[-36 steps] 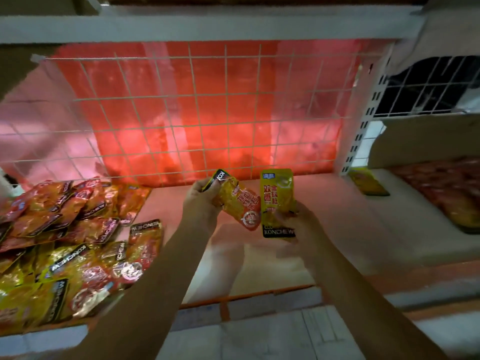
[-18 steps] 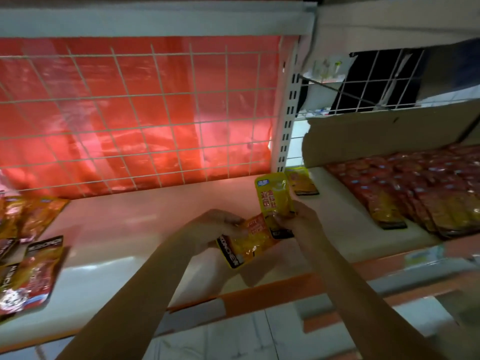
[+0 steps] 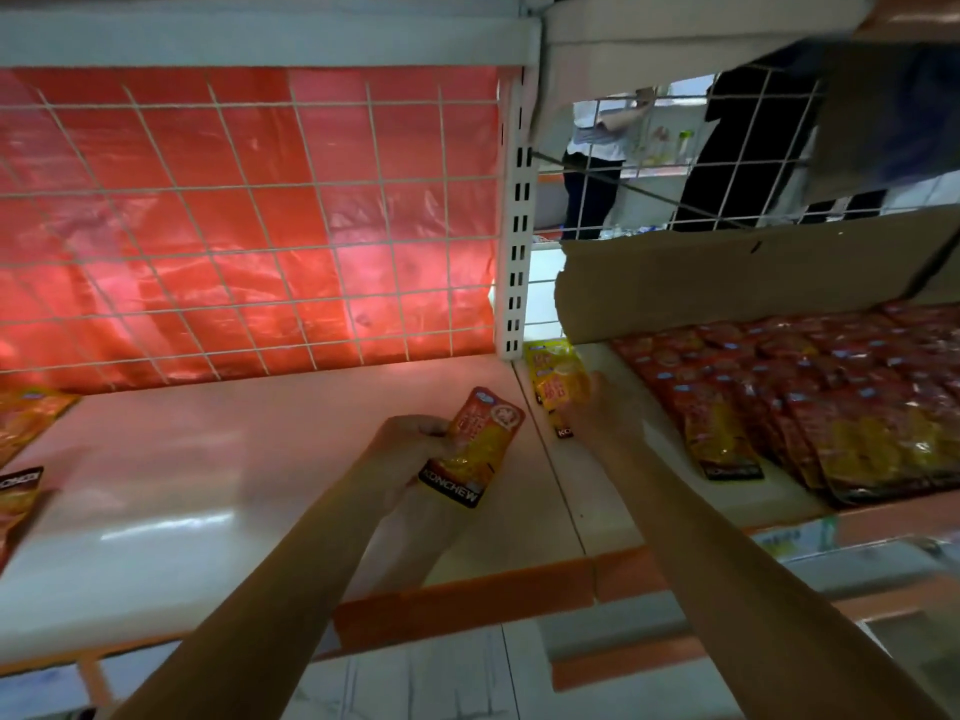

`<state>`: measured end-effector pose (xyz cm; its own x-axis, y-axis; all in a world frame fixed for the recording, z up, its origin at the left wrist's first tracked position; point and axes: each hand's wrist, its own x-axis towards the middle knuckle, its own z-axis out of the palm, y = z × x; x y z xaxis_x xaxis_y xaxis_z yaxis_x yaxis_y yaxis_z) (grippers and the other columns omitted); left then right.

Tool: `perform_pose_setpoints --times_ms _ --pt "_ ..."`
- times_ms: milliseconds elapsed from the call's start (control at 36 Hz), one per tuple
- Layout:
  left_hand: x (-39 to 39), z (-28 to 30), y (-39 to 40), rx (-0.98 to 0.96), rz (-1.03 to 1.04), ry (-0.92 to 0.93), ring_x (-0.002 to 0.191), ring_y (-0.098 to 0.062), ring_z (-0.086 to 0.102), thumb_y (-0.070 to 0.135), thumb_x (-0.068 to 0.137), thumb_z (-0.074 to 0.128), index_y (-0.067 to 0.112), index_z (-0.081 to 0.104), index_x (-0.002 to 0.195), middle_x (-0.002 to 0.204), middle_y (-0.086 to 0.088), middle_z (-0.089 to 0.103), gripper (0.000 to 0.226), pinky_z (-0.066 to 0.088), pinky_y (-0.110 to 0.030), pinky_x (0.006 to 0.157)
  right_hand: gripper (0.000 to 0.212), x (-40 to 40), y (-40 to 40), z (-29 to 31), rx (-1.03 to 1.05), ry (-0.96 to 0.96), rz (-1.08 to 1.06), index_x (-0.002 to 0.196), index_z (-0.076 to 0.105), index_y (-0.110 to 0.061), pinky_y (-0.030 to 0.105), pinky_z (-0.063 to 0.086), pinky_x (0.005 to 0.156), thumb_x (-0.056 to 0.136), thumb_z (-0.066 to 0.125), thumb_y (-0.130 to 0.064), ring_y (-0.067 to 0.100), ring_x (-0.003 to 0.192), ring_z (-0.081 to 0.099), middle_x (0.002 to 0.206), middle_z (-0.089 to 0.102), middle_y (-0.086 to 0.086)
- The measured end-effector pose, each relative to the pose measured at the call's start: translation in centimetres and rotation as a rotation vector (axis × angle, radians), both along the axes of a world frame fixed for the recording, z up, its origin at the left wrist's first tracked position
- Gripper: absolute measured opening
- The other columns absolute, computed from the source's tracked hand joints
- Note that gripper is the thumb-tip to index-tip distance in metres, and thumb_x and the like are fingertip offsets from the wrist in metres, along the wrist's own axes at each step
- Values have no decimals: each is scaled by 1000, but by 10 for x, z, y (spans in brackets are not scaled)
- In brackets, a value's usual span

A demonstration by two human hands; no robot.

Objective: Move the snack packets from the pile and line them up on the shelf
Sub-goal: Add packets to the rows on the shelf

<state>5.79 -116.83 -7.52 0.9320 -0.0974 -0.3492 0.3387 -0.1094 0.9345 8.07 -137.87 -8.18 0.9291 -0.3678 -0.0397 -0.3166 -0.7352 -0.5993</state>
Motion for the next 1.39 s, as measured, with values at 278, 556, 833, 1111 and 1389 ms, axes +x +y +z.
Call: perform_pose_setpoints --times_ms 278,556,833,1111,1389 --pt "-1 1 0 -19 91 -29 73 -21 64 -2 78 67 9 66 90 83 -8 68 16 49 -27 62 52 27 11 -5 -225 -55 105 140 35 -28 44 24 106 91 46 -42 38 133 25 148 22 19" --pt "-3 0 4 -39 86 -38 78 -22 66 1 79 69 9 65 93 88 -8 69 17 51 -26 64 49 29 21 -8 -325 45 165 127 49 -24 38 33 95 81 56 -39 35 116 43 125 50 15" --pt "0 -5 24 -104 179 -6 68 -23 66 -5 74 70 5 66 90 79 -10 69 19 53 -28 57 53 2 20 -12 -350 59 174 130 47 -16 39 32 95 82 57 -36 34 116 39 125 47 13" --pt "1 -5 49 -174 187 -21 56 -19 68 -9 74 67 3 67 83 66 -7 71 15 57 -26 56 52 -2 60 -13 -369 74 221 130 46 -15 36 35 92 85 53 -41 33 115 39 126 46 14" --pt "-3 -5 82 -170 271 -25 65 -23 68 -2 76 69 8 65 88 83 -12 70 17 57 -30 61 50 19 128 -16 -315 96 260 140 32 -11 44 24 106 95 42 -31 38 132 24 146 25 21"
